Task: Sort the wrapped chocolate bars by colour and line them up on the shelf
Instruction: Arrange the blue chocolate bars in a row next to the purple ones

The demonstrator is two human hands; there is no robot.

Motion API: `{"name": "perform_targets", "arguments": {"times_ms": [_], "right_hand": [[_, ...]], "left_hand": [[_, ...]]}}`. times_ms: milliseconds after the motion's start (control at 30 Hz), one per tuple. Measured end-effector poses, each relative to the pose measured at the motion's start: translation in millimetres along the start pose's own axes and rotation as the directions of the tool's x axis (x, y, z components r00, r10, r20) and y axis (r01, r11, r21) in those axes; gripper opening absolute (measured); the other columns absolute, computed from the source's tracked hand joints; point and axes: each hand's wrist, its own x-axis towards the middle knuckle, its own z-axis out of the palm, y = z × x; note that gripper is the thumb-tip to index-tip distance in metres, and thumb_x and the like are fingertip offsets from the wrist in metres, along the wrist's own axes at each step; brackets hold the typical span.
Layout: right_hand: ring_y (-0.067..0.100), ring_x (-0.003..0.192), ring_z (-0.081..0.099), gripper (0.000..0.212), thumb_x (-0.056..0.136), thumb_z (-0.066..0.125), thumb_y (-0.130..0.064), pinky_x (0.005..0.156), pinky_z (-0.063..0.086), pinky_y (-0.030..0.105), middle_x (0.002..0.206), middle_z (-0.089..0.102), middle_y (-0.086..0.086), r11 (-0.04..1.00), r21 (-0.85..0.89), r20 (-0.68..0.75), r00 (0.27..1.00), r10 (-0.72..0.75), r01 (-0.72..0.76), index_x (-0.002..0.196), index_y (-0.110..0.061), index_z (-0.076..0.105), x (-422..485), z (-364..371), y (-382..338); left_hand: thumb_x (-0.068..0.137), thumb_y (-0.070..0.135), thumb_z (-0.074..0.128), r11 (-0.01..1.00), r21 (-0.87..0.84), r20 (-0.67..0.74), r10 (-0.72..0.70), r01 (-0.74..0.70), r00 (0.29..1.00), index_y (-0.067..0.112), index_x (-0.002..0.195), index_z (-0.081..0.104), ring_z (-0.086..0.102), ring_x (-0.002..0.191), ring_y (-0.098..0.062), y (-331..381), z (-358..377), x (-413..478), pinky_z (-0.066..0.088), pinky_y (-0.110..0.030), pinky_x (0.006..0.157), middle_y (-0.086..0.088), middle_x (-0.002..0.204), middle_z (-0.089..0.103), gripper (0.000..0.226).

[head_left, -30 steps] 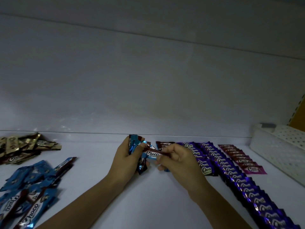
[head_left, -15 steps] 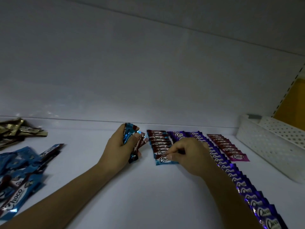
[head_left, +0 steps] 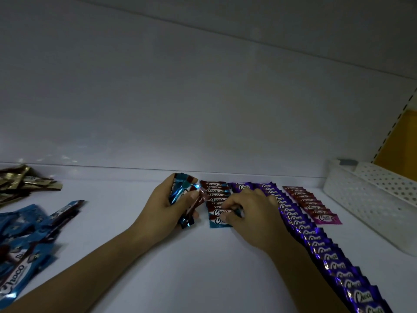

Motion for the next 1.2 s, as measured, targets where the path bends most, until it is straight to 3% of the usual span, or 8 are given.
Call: {"name": "perform_targets", "arguments": {"times_ms": [367,433,500,567,633,800,1000,1200], "right_hand": [[0.011,0.107,0.043,0.015,0.084,0.066,-0.038,0.091,0.024,0.03,0.105,0.057,-0.012,1.0,-0.018,0.031,0.999,0.023,-0.023,0.098,-0.034,0.063,1,1,-4],[0.011,0.107,0.045,0.017,0.086,0.063,-0.036,0.094,0.026,0.031,0.106,0.058,-0.011,0.998,-0.047,0.02,0.999,0.032,-0.031,0.103,-0.033,0.063,2,2,-4],[0.01,0.102,0.052,0.018,0.091,0.059,-0.033,0.093,0.035,0.03,0.102,0.063,-0.01,0.99,0.127,-0.07,0.995,0.069,-0.06,0.106,-0.027,0.064,2,3,-7],[0.005,0.088,0.061,0.02,0.091,0.058,-0.031,0.081,0.047,0.022,0.094,0.068,-0.007,0.848,0.523,-0.057,0.988,0.141,-0.091,0.105,-0.019,0.066,2,2,-19],[0.003,0.077,0.066,0.019,0.088,0.063,-0.027,0.067,0.05,0.016,0.085,0.071,-0.004,0.676,0.726,0.046,0.99,0.134,-0.126,0.102,-0.014,0.068,1,2,-35],[0.018,0.075,0.069,0.003,0.086,0.067,-0.013,0.068,0.057,0.031,0.079,0.071,0.006,0.562,0.821,-0.022,0.977,0.213,-0.104,0.088,-0.012,0.068,4,5,-44],[0.012,0.07,0.068,0.012,0.084,0.069,-0.018,0.063,0.054,0.023,0.074,0.072,0.002,0.499,0.855,0.021,0.971,0.238,-0.141,0.085,-0.007,0.066,2,3,-39],[0.008,0.068,0.068,0.009,0.086,0.068,-0.018,0.056,0.049,0.013,0.074,0.072,-0.001,0.441,0.885,0.025,0.963,0.27,-0.147,0.081,-0.009,0.069,3,2,-37]], "left_hand": [[0.093,0.023,0.056,0.994,-0.056,0.032,-0.096,0.098,0.995,0.035,0.104,0.054,0.066,0.068,0.008,4,0,0,0.047,-0.008,0.051,0.032,0.082,0.067,0.016],[0.092,0.026,0.056,0.986,-0.102,0.031,-0.131,0.133,0.991,0.033,0.106,0.055,0.069,0.067,0.001,4,0,-1,0.049,-0.014,0.048,0.022,0.081,0.071,0.016],[0.085,0.034,0.057,0.967,-0.19,0.036,-0.167,0.171,0.985,0.027,0.106,0.058,0.071,0.066,-0.015,4,-1,-1,0.051,-0.023,0.046,0.002,0.081,0.074,0.021],[0.079,0.039,0.057,0.959,-0.219,0.051,-0.17,0.177,0.984,0.025,0.104,0.06,0.071,0.07,-0.021,4,-1,-1,0.054,-0.027,0.049,-0.005,0.084,0.073,0.029],[0.08,0.038,0.056,0.964,-0.21,0.067,-0.15,0.161,0.986,0.026,0.104,0.061,0.071,0.075,-0.019,3,-2,0,0.054,-0.024,0.056,-0.003,0.087,0.073,0.028],[0.084,0.027,0.065,0.991,-0.076,0.118,-0.097,0.106,0.988,0.018,0.109,0.06,0.069,0.071,-0.011,4,-4,0,0.051,-0.017,0.058,0.003,0.085,0.072,0.027],[0.087,0.014,0.066,0.997,0.011,0.147,-0.073,0.072,0.986,0.012,0.092,0.062,0.057,0.052,-0.002,4,-2,-1,0.043,-0.012,0.047,0.007,0.061,0.063,0.007],[0.082,0.007,0.071,0.996,0.016,0.117,-0.091,0.09,0.989,0.008,0.091,0.062,0.06,0.051,-0.005,6,-1,0,0.046,-0.015,0.046,0.006,0.062,0.065,0.013]]}}
